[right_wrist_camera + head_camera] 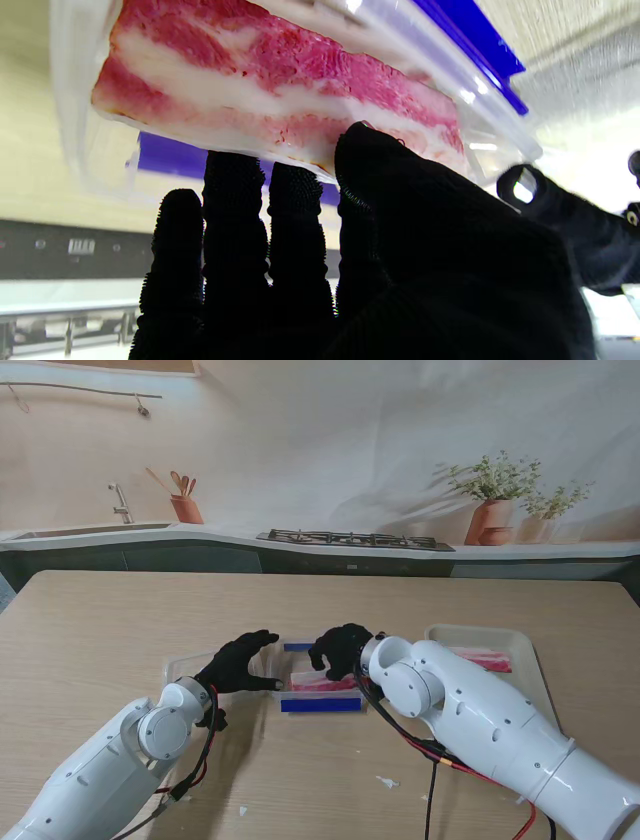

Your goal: Separate the bacon slices onto the tray

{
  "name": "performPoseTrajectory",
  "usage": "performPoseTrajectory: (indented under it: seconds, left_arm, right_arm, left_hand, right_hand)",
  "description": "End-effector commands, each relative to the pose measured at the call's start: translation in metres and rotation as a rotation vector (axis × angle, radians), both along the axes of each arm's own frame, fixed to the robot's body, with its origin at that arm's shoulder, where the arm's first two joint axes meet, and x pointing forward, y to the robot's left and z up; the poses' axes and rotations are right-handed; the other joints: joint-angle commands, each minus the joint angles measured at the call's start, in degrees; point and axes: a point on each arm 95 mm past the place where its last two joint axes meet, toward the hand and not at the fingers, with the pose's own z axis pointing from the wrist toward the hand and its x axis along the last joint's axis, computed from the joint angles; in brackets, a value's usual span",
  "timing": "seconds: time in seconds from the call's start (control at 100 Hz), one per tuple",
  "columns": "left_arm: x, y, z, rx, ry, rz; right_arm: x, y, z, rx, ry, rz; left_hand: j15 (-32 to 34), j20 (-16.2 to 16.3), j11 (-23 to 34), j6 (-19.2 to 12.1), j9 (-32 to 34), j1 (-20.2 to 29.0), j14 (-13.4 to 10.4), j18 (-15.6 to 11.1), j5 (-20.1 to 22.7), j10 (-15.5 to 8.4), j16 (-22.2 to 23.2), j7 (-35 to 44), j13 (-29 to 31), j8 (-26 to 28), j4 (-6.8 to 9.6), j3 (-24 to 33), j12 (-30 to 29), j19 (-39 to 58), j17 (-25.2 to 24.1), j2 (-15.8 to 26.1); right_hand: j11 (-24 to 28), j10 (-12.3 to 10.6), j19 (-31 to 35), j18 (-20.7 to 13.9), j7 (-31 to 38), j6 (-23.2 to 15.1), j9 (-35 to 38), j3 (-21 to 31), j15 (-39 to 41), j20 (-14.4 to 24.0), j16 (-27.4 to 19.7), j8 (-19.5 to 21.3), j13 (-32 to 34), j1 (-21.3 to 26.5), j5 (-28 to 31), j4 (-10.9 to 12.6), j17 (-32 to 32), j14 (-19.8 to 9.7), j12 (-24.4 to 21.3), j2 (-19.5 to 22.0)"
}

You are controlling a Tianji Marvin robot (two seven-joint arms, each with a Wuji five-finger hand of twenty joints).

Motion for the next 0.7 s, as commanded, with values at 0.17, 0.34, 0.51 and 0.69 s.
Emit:
performPoseTrajectory:
  seconds: [0.17, 0.34, 0.51, 0.69]
  left_arm:
    - [-0.001, -0.002, 0.001, -0.002, 0.007, -0.01]
    - [-0.001, -0.003, 0.001, -0.002, 0.008, -0.009]
    - [-0.002, -0.003, 0.001, -0.003, 0.008, -0.008]
    - [-0.002, -0.004, 0.001, -0.002, 0.009, -0.01]
  right_arm:
    - [-0.004, -0.014, 0.039, 0.016, -0.074, 0.027]
    - [-0.012, -0.037, 0.061, 0.007, -0.141, 0.025]
    - [-0.024, -0.075, 0.078, -0.037, -0.215, -0.001]
    - [-0.036, -0.122, 0.08, -0.129, -0.236, -0.066]
  left_hand:
    - [-0.36, 0.24, 0.57, 0.38, -0.01, -0.97, -1.27, 0.5, 0.32, -1.49, 0.88, -0.71, -1.54, 0.01, 1.87, 0.62, -0.64, -1.96, -0.84, -0.36]
    - [-0.37, 0.23, 0.56, 0.39, -0.01, -1.01, -1.27, 0.52, 0.33, -1.49, 0.86, -0.72, -1.54, 0.01, 1.87, 0.51, -0.64, -1.96, -0.83, -0.14]
    - [-0.36, 0.24, 0.57, 0.38, 0.02, -0.87, -1.24, 0.51, 0.34, -1.5, 0.86, -0.71, -1.56, 0.02, 1.89, 0.46, -0.64, -1.95, -0.83, -0.25]
    - [-0.35, 0.26, 0.57, 0.28, 0.02, -0.96, -1.24, 0.47, 0.32, -1.51, 0.87, -0.7, -1.54, 0.03, 1.89, 0.34, -0.65, -1.93, -0.82, -0.14]
  right_hand:
    - [-0.24, 0.64, 1.62, 1.24, 4.91, -2.52, 0.47, 4.83, 1.62, 1.54, 1.32, 3.15, 1.32, 3.47, 3.48, -0.95, -0.78, 0.24, 2.07, 1.58]
    - [-0.35, 0.64, 1.4, 1.32, 4.78, -2.52, 0.3, 4.88, 1.7, 1.58, 1.47, 3.59, 1.22, 3.4, 3.36, -0.97, -0.97, 0.16, 2.4, 1.81]
    - [-0.37, 0.5, 0.75, 1.43, 4.6, -2.79, 0.0, 4.8, 1.59, 1.48, 1.6, 4.21, 0.9, 3.37, 3.13, -0.89, -1.45, 0.09, 3.05, 2.09]
    - [-0.5, 0.06, -0.11, 1.55, 4.35, -2.91, -0.31, 4.5, 1.31, 1.26, 1.61, 4.6, 0.61, 3.37, 2.91, -0.78, -2.07, -0.24, 3.53, 2.47]
